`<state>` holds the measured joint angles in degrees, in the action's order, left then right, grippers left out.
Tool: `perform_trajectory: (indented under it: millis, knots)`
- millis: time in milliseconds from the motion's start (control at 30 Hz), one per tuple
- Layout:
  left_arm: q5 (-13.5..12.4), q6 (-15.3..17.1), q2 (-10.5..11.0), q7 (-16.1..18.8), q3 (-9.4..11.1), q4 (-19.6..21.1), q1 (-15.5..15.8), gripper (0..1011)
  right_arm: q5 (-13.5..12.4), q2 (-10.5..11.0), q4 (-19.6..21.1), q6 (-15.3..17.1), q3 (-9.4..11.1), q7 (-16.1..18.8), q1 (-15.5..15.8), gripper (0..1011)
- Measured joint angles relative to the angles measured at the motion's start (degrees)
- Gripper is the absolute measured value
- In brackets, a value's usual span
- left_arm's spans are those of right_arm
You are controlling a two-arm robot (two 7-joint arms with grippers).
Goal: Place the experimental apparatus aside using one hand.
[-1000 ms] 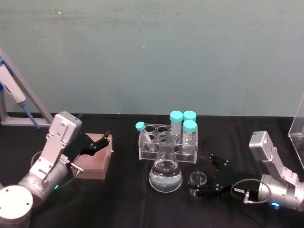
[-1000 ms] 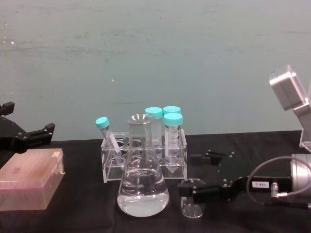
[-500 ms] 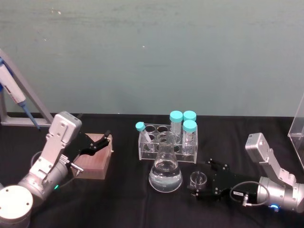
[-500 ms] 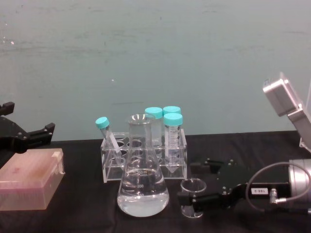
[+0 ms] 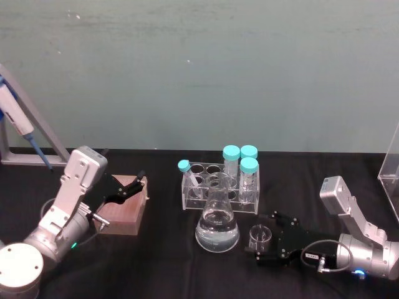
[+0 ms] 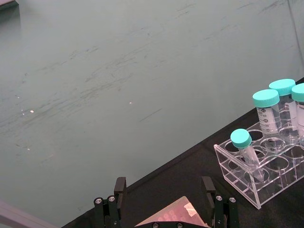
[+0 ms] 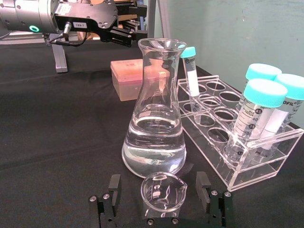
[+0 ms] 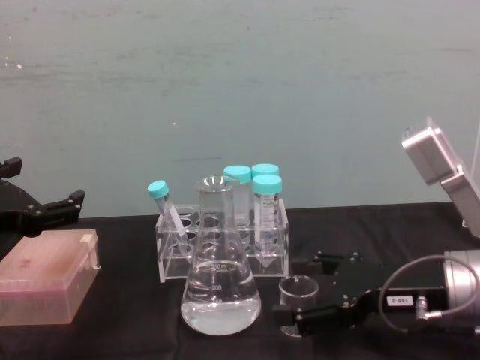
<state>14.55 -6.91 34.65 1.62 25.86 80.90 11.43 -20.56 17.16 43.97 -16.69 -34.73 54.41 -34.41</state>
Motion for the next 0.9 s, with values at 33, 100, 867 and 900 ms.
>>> perform_trajectory:
  millis: [33,100,867,900]
  knots:
    - [0.0,0.0,0.0,0.0,0.0,0.0,0.0,1000,-0.02,-0.03,-0.06,0.0,-0.02,0.03,-0.03,1003]
    - [0.0,0.0,0.0,0.0,0.0,0.0,0.0,1000,-0.09,-0.11,-0.28,0.0,-0.07,0.11,-0.11,1003]
    - [0.0,0.0,0.0,0.0,0.0,0.0,0.0,1000,0.26,-0.83,-2.31,-0.76,-0.49,0.5,-1.03,1003]
    - [0.0,0.0,0.0,0.0,0.0,0.0,0.0,1000,0.32,-0.85,-2.38,-0.76,-0.49,0.43,-1.09,1003]
